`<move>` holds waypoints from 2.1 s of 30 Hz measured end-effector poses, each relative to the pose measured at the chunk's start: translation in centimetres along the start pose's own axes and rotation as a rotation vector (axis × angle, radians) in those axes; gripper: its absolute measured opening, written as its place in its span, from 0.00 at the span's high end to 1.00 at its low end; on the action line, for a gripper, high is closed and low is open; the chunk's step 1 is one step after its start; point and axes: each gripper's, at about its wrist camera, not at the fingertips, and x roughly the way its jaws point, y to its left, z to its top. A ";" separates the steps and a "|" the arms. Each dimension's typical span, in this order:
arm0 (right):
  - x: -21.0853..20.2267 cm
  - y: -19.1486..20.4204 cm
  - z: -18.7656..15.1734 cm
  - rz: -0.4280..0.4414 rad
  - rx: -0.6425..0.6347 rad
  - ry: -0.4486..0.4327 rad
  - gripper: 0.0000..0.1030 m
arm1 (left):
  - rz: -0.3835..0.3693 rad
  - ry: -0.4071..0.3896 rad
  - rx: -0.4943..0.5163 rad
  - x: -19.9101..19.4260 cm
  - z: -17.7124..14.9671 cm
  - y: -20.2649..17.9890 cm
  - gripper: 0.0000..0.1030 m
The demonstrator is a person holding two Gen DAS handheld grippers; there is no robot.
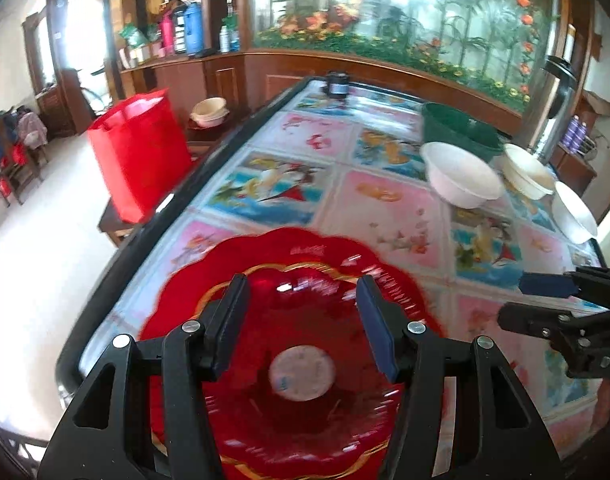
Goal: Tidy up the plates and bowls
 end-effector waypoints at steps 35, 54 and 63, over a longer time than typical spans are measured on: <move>-0.2 -21.3 9.0 -0.044 0.543 -0.250 0.34 | -0.174 0.081 -0.026 14.6 17.8 -14.9 0.46; 1.9 -24.6 11.4 -0.045 0.612 -0.280 0.34 | -0.102 0.130 0.019 22.3 22.3 -17.0 0.46; 2.9 -24.3 12.8 -0.070 0.546 -0.270 0.53 | -0.094 0.182 0.037 25.0 22.0 -17.0 0.46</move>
